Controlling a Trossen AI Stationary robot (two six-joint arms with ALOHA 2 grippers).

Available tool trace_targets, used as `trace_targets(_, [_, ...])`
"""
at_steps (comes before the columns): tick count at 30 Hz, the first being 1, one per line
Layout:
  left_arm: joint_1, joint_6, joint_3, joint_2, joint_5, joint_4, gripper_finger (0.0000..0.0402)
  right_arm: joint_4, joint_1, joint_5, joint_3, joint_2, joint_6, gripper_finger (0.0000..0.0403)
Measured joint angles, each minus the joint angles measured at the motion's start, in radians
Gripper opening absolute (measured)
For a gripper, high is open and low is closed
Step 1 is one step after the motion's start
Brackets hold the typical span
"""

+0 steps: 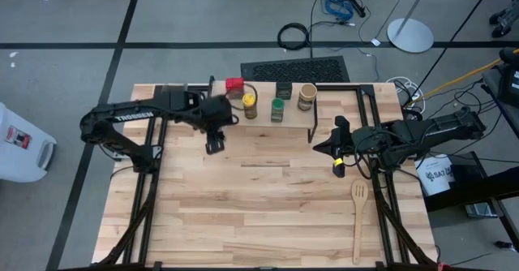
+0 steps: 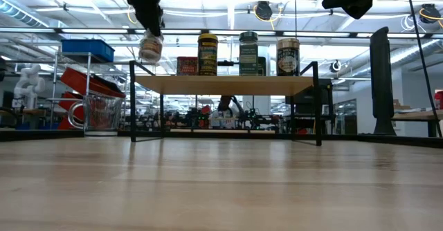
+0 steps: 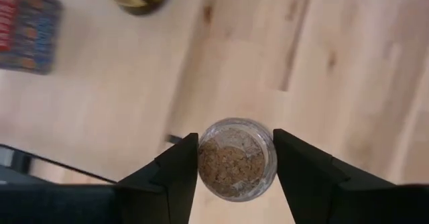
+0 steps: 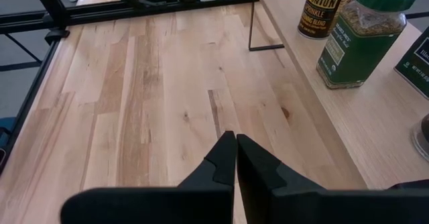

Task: Shelf spices
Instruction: Remove the brown seasoning bottle from the shelf

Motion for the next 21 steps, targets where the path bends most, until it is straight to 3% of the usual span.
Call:
trace_targets(10, [-0.224, -0.208, -0.03, -0.001, -0.071, 0.039, 0.0191, 0.001, 0.0, 0.0, 0.0, 0.0, 0.001, 0.0])
trace_targets(21, [-0.391, -0.377, -0.229, -0.001, -0.146, 0.279, 0.0191, 0.008, 0.0, 0.0, 0.0, 0.0, -0.003, 0.0])
